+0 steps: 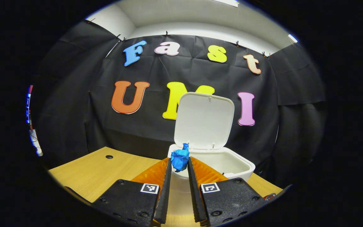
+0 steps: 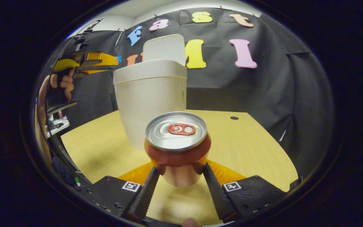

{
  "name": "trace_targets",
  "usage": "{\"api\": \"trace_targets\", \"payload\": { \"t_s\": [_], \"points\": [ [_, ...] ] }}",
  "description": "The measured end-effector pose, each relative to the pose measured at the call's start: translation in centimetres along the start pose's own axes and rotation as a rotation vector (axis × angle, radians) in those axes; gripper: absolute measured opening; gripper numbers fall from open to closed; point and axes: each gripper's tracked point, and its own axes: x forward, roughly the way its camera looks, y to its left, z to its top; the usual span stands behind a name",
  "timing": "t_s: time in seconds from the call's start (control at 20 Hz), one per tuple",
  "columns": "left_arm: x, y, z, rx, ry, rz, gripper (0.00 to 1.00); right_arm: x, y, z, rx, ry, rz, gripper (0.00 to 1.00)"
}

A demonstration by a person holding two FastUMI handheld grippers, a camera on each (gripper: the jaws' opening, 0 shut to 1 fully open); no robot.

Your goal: Press the lid of the desktop garbage bin to open it, pick up the crumpled paper on the desktop and throw it into the bin, then pick up the pop can on the desktop and drop it into the bin, and finally close the garbage bin lid.

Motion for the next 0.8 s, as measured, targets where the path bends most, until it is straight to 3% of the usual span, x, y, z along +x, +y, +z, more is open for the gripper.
{"api": "trace_targets", "payload": {
  "t_s": [0.2,0.5,0.6,0.8],
  "points": [
    [2.2,-0.6,0.5,0.021,0.011,-0.020,0.30,0.1,-0.7,1.1,-0.012,-0.017,-0.012,0.80],
    [4.7,-1.9,0.3,0.016,0.058,-0.074,0.38,-0.2,-1.7,3.0,-0.027,-0.053,-0.032,0.80],
    [4.9,-1.9,-0.1,0.024,0.073,-0.079,0.42,-0.2,-1.6,3.5,-0.030,-0.061,-0.032,0.80],
    [4.7,-1.5,-0.2,0.035,0.084,-0.064,0.65,-0.1,-1.4,3.6,-0.030,-0.063,-0.024,0.80]
  ]
}}
